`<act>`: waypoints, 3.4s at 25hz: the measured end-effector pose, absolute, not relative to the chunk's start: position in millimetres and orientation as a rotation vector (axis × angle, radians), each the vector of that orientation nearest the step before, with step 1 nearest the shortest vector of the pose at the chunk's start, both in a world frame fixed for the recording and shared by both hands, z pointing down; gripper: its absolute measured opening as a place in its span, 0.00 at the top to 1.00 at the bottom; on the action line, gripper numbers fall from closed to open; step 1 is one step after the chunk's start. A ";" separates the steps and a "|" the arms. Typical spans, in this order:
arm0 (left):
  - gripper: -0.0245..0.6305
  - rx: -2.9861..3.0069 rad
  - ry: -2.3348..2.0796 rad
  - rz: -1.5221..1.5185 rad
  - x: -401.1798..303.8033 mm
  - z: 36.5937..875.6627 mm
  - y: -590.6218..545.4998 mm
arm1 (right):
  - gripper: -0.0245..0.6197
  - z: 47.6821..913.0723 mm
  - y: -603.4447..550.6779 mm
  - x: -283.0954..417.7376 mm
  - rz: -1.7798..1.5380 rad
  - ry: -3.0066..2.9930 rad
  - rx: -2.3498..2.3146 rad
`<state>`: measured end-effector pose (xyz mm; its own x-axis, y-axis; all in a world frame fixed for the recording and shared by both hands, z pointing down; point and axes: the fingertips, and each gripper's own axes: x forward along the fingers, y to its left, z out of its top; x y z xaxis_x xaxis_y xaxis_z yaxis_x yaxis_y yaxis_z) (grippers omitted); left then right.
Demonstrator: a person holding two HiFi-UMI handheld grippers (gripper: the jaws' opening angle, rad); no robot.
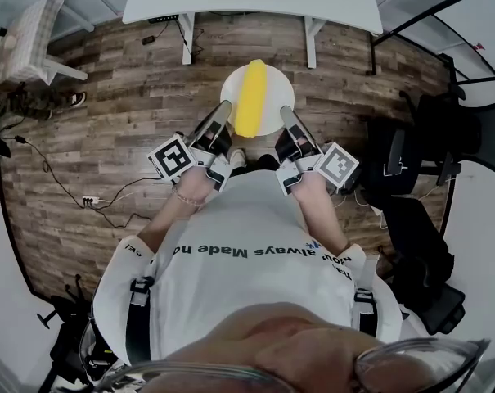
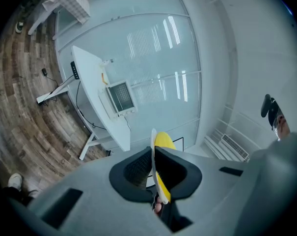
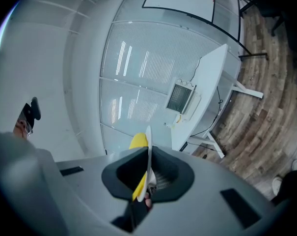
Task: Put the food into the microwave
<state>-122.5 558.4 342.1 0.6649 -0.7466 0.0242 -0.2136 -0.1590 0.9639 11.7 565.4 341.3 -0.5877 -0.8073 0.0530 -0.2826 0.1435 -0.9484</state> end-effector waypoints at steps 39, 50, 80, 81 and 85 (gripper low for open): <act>0.93 1.694 -0.810 -0.566 -39.7 342.9 320.2 | 0.93 347.8 323.7 93.5 -1.475 1.969 -1.013; 0.93 1.686 -0.825 -0.581 -0.1 351.2 246.6 | 0.93 354.7 247.2 132.3 -1.470 1.995 -0.990; 0.93 1.666 -0.795 -0.573 -72.6 357.3 -7.4 | 0.93 363.0 -2.6 59.6 -1.492 1.959 -1.037; 0.93 1.669 -0.795 -0.569 -78.5 356.8 -19.4 | 0.93 361.9 -14.5 53.7 -1.492 1.957 -1.035; 0.93 1.674 -0.791 -0.556 -98.9 355.9 -67.7 | 0.93 359.3 -61.6 33.0 -1.483 1.962 -1.041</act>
